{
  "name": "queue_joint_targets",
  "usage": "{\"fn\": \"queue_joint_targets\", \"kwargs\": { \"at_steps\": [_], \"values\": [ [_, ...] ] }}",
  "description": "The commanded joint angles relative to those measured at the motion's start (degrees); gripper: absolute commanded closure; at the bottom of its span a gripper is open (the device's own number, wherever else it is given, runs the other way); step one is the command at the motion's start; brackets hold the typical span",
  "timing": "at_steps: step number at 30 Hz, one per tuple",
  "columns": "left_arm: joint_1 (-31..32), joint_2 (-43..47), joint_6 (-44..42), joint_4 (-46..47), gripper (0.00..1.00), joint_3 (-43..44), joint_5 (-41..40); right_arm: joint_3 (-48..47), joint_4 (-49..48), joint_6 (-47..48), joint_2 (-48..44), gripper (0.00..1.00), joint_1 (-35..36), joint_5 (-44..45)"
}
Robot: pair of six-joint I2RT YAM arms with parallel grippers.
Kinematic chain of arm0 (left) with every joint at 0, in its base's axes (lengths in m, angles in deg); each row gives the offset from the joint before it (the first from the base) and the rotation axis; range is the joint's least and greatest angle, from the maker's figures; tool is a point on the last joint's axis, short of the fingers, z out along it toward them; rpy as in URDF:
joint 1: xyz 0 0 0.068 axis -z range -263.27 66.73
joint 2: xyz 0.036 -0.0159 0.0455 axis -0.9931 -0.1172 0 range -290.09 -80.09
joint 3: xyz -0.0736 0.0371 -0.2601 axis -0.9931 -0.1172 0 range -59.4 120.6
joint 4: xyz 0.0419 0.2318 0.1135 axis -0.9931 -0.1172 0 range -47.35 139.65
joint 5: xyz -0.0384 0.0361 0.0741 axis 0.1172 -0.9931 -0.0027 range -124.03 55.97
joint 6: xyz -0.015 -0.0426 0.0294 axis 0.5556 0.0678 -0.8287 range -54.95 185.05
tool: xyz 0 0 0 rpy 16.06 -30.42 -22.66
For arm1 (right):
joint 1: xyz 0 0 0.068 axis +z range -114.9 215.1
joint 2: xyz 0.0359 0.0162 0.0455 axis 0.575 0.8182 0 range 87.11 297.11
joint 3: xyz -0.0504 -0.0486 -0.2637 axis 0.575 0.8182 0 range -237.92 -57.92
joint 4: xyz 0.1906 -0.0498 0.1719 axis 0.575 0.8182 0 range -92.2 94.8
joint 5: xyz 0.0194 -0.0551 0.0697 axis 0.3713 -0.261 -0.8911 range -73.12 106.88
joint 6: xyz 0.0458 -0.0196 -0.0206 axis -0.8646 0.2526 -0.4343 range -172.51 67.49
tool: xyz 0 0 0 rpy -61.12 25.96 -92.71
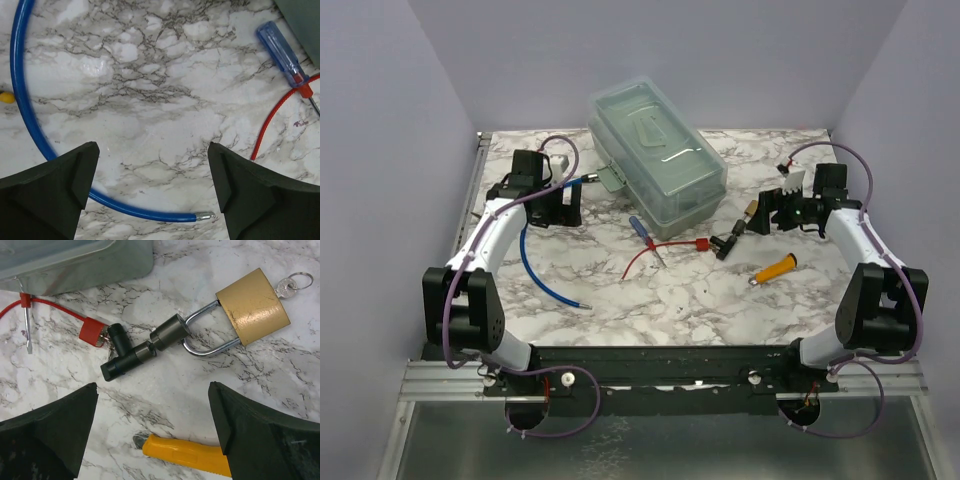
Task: Lock with the key
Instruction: Pick up the lock from the center of the board.
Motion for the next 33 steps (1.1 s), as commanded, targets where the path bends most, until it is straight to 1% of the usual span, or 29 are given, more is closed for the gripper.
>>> {"fn": "queue_joint_targets", "kwargs": {
  "at_steps": [1,3,5,8,11,13,15,17,21,27,31,33],
  "values": [
    [-0.64,-4.05,-3.68,1.0,0.01,6.9,-0.83,-2.2,0.9,-1.88,0.24,0.0,-0.26,-3.08],
    [-2.23,-7.61,-7.37,0.48,0.01,10.64,3.23,-2.57,1.31,-2.37,0.05,0.0,-0.26,-3.95],
    [-4.56,-10.95,-10.64,0.13,0.01,14.48,9.14,-2.82,1.5,-2.62,-0.29,0.0,-0.26,-4.72],
    [-8.29,-17.99,-15.07,-1.56,0.01,22.01,13.21,-3.2,1.71,-2.76,-0.8,0.0,-0.19,-5.05],
    [-10.27,-26.07,-18.91,-4.93,0.01,30.75,12.81,-4.09,2.2,-2.63,-1.24,0.0,-0.23,-5.06],
    [-11.08,-30.55,-20.63,-6.35,0.01,35.37,10.55,-4.49,2.24,-2.76,-1.61,0.0,-0.22,-4.95],
    [-11.86,-34.07,-22.38,-7.37,0.01,38.67,9.53,-4.93,2.29,-2.95,-1.83,0.0,-0.27,-5.02],
    [-12.78,-36.99,-23.98,-8.97,0.03,41.43,9.61,-5.57,2.73,-2.97,-1.73,0.0,-0.25,-5.22],
    [-13.75,-41.38,-26.92,-12.09,0.12,45.0,9.7,-6.92,3.42,-3.05,-1.37,0.0,-0.27,-5.35],
    [-13.87,-46.02,-28.39,-14.41,0.23,45.55,8.74,-9.0,4.07,-3.33,-0.65,0.0,-0.26,-5.84],
    [-13.89,-48.32,-28.41,-15.46,0.34,45.78,9.49,-10.32,4.61,-3.12,-0.32,0.0,-0.27,-5.98],
    [-13.88,-49.0,-28.55,-15.94,0.42,45.71,9.96,-10.98,5.2,-2.71,-0.18,0.0,-0.27,-5.91]
  ]
}}
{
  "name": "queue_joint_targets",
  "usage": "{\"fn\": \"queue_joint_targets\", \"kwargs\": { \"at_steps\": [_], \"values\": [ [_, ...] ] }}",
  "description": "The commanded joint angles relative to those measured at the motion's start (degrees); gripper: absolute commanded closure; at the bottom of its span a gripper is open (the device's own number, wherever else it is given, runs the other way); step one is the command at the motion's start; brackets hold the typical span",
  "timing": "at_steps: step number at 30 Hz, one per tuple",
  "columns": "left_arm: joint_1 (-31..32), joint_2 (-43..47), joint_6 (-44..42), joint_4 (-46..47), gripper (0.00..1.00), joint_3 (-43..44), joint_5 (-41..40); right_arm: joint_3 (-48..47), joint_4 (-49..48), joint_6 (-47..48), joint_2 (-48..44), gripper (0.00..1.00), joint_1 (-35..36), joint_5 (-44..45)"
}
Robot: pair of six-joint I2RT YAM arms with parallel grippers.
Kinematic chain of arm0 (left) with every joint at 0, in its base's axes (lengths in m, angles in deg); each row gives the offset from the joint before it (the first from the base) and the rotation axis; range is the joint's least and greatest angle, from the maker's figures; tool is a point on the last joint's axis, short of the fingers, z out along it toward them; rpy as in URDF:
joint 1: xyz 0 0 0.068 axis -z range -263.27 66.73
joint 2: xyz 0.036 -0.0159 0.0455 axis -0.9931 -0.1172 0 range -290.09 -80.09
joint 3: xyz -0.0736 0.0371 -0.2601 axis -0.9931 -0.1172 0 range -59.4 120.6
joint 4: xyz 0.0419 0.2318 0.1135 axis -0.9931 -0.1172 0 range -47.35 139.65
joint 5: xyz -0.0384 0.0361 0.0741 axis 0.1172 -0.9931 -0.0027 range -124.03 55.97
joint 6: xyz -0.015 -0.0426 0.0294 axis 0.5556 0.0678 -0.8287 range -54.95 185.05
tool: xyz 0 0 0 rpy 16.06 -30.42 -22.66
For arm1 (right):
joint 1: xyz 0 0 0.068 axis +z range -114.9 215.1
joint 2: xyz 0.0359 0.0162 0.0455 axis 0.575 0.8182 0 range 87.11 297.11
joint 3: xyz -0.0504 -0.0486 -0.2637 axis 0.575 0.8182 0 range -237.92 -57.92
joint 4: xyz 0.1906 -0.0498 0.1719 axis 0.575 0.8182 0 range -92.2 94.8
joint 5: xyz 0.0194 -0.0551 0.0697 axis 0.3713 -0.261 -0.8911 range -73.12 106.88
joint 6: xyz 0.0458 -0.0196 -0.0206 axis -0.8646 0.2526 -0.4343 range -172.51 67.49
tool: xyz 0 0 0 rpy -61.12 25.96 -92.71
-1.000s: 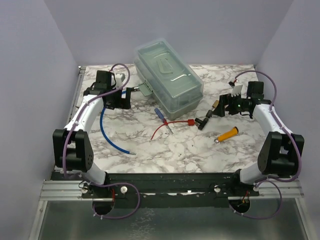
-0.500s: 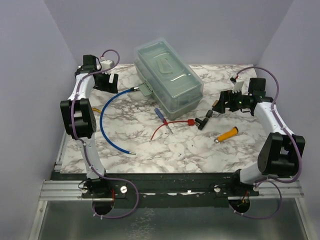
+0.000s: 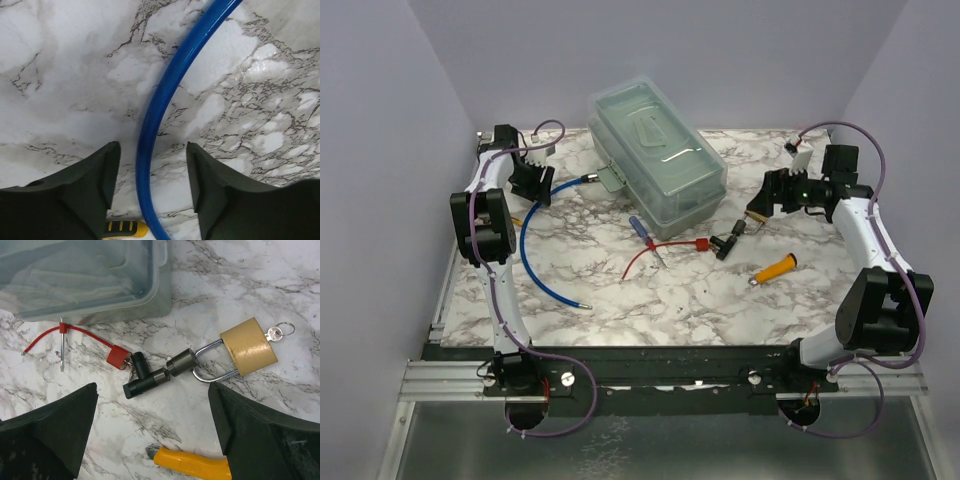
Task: Lock with the key
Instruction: Pick up the lock from the center of the board.
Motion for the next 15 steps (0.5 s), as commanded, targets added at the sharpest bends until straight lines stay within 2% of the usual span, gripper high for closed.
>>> {"fn": "queue_joint_targets", "kwargs": {
  "at_steps": [1,8,11,15],
  "values": [
    [-0.36,-2.31,-1.8,-2.82,0.46,1.23,0.99,-2.59,2.11,0.22,0.15,0.0,-0.2,-1.26],
    [0.53,-2.36,-3.3,-5.28,0.86,1.13,-1.13,-3.56,1.06,0.97,-0.45,0.0,-0.2,-0.05],
    [0.75,-0.1,-3.19,-5.47,1.0,0.67,-2.1,-4.66,0.94,0.34,-0.38,0.0,-0.2,-0.86],
    [0.75,4.36,-3.99,-7.02,1.0,0.99,-2.48,-5.67,0.96,-0.14,-0.83,0.0,-0.26,-1.89]
  ]
}}
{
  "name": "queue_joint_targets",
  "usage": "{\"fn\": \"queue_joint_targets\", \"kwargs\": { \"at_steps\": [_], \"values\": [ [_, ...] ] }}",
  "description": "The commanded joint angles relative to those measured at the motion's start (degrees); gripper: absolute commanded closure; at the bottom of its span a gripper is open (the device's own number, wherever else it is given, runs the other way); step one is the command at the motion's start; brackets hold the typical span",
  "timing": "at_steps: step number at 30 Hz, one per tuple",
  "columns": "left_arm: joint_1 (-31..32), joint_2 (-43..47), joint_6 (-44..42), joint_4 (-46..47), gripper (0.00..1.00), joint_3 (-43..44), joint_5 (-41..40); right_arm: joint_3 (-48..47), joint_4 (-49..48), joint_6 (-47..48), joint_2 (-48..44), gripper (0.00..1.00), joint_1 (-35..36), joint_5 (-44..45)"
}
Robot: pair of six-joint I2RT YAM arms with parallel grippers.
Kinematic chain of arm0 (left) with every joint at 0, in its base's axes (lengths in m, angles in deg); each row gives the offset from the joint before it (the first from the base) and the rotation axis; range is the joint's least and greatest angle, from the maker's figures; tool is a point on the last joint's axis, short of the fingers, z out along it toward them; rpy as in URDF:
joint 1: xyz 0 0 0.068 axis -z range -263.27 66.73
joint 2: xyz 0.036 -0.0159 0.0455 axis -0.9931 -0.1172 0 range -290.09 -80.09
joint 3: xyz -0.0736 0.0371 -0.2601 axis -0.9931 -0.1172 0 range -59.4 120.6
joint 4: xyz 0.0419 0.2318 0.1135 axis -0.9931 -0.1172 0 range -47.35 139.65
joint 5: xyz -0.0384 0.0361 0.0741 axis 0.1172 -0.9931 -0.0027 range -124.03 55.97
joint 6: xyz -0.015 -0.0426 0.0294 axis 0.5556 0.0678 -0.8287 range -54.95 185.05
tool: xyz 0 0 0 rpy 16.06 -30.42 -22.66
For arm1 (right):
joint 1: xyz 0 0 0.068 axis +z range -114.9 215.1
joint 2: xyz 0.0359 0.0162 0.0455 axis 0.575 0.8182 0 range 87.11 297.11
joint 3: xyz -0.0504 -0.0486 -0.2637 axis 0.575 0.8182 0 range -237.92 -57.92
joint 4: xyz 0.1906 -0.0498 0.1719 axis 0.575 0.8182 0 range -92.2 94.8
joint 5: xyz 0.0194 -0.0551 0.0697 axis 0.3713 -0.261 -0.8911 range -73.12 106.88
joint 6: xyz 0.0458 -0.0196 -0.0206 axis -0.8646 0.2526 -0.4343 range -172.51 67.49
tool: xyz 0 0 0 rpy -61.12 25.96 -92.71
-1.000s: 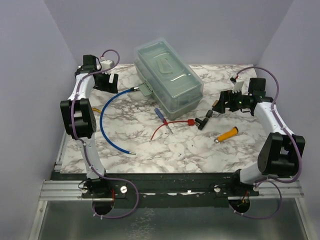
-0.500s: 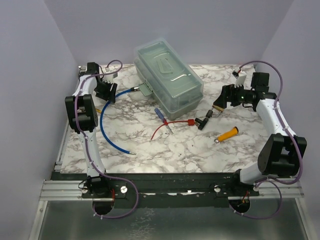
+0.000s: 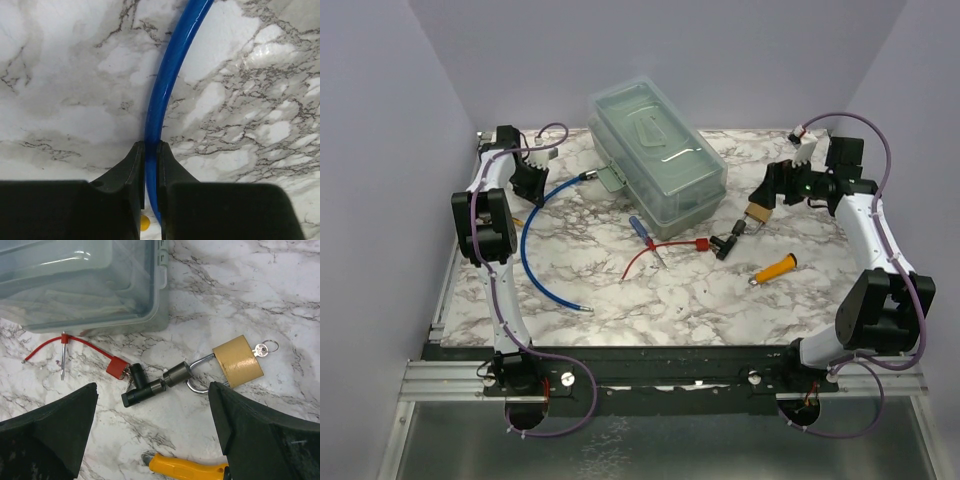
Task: Lock with the key
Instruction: Pick up the lock from the center of the board.
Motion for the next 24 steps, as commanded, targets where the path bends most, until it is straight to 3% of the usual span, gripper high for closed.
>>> {"fn": "queue_joint_targets", "kwargs": {
  "at_steps": [1,11,24],
  "values": [
    [0.25,6.52,-1.36,-5.76,1.0,-0.17,-1.35,-2.4,0.71,-0.4,-1.37,0.0,-0.19,-1.88],
    [-0.07,21.77,-1.37,-6.15,1.0,-4.06,-4.76,-6.48,0.12,-2.36,-4.12,0.0,-0.2,-3.13],
    [1.29,35.84,-0.3,-5.79,1.0,0.35,1.71,-15.06,-2.08,-7.4,-2.14,0.0,0.48,-14.01]
  ]
}}
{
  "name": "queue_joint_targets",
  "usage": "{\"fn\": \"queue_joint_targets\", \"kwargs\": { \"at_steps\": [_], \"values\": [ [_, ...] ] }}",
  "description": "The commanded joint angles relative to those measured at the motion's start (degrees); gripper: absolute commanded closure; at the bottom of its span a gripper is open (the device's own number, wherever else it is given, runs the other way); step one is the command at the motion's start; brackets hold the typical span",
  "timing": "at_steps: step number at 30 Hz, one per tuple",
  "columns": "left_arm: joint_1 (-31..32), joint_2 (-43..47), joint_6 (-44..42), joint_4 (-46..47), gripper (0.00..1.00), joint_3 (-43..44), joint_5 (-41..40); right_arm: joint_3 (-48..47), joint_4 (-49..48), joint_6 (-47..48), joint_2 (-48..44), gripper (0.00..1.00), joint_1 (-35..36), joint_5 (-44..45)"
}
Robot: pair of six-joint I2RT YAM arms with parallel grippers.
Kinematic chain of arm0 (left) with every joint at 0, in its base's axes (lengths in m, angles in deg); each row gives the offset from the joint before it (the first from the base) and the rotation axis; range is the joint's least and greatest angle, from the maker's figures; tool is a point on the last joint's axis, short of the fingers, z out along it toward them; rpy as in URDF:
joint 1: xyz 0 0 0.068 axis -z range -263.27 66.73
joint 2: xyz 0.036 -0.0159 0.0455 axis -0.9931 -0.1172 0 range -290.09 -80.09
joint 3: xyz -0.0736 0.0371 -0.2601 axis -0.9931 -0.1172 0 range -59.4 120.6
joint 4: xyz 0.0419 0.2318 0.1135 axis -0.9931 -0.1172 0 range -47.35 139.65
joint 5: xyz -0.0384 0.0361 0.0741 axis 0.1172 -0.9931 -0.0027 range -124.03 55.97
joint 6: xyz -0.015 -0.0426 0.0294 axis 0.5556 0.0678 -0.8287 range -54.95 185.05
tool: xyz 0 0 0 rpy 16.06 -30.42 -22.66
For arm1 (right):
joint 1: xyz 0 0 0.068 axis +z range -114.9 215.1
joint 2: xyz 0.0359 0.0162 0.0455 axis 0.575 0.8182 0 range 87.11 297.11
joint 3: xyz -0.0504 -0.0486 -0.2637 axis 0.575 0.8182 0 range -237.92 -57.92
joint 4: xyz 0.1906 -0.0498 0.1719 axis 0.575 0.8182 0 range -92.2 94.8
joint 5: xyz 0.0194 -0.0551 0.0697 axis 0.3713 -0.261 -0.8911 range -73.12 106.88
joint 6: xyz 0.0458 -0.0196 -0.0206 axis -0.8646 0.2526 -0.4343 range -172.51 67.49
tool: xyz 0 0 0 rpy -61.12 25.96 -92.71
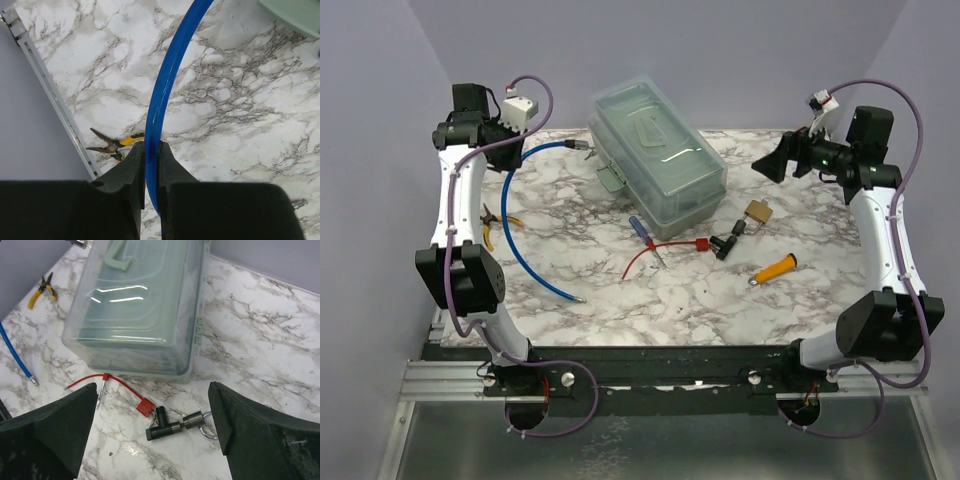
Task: Lock with the key
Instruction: Pick up the lock from the center of the board, then lock the lock.
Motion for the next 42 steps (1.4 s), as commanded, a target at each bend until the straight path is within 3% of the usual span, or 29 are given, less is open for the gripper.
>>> {"fn": "queue_joint_targets", "kwargs": {
  "at_steps": [1,11,17,22,30,35,40,42],
  "values": [
    [1.52,6.09,0.85,0.33,1.0,4.08,4.89,-4.15,-1.85,-2.88,1.17,0.0,0.96,-6.32],
    [12.65,14.17,-4.15,1.89,1.0,7.33,7.16,-15.5,-1.39,-4.66,5.89,0.0,6.89,-9.83],
    [22.34,15.94,-10.88,2.06,1.0,8.17,5.96,-26.85,7.82,-1.94,10.39,0.0,15.75,-6.73],
    [31.39,18.91,-19.72,4.22,1.0,2.27,1.6,-31.89,13.25,-1.13,12.74,0.0,20.68,-7.03],
    [42.19,20.09,-28.64,5.98,1.0,-2.66,-2.97,-30.72,21.05,0.24,14.8,0.02,29.38,-7.49],
    [45.17,19.65,-30.33,6.32,1.0,-3.17,-4.17,-27.26,24.84,0.85,14.82,0.06,31.69,-9.34],
    [46.59,19.65,-31.43,6.97,1.0,-3.82,-4.31,-21.12,24.5,1.81,13.9,0.17,34.11,-6.52],
    [46.98,19.76,-31.8,6.98,1.0,-4.38,-4.38,-20.21,24.67,1.86,14.18,0.28,34.22,-6.14]
  ]
}}
